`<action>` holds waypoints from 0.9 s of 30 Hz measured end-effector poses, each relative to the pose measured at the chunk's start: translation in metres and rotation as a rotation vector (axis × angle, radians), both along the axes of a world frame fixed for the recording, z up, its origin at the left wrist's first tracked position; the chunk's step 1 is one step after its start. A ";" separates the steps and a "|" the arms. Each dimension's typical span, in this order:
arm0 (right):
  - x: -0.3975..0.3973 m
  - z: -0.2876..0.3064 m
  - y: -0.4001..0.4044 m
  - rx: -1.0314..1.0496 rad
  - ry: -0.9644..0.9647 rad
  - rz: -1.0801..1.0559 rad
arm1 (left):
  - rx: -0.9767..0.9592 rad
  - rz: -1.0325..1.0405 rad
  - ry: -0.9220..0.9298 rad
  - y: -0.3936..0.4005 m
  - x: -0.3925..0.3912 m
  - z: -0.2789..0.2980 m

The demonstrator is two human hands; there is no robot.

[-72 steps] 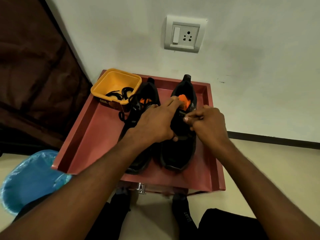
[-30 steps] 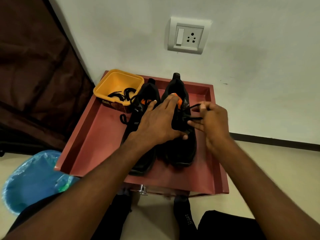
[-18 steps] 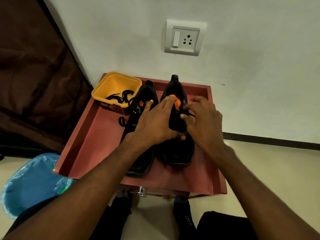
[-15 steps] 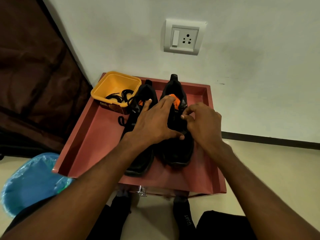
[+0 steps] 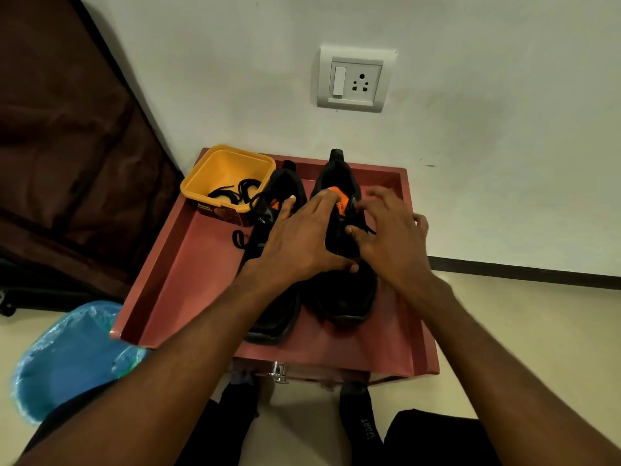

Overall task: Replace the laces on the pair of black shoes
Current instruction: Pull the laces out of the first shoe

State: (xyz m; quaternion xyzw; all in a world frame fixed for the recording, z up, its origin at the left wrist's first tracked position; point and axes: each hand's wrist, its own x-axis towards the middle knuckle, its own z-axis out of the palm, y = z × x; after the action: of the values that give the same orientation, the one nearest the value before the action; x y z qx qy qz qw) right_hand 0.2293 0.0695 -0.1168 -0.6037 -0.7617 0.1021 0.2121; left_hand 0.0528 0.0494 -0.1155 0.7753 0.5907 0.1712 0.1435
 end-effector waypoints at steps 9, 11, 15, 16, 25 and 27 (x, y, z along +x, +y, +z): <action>0.013 0.022 0.012 0.255 0.781 -0.613 | 0.007 -0.002 -0.017 -0.003 -0.001 0.002; 0.019 0.021 0.009 0.278 0.577 -0.597 | 0.000 -0.002 -0.021 -0.003 -0.003 0.003; 0.006 0.009 0.002 0.168 0.069 -0.187 | 0.001 -0.009 -0.024 -0.001 -0.002 0.002; 0.001 0.006 0.002 0.112 -0.020 -0.103 | -0.001 -0.009 -0.023 -0.001 -0.001 0.002; 0.009 0.032 0.014 0.166 1.155 -0.449 | -0.052 0.017 0.010 -0.003 -0.002 0.007; 0.026 0.038 0.020 0.255 1.192 -0.521 | -0.070 0.035 0.021 -0.003 -0.003 0.007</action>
State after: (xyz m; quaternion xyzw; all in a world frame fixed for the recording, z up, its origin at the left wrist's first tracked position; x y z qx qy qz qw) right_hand 0.2551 0.0895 -0.0790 -0.5786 -0.3491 0.2730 0.6847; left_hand 0.0495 0.0459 -0.1084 0.7612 0.6112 0.1449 0.1614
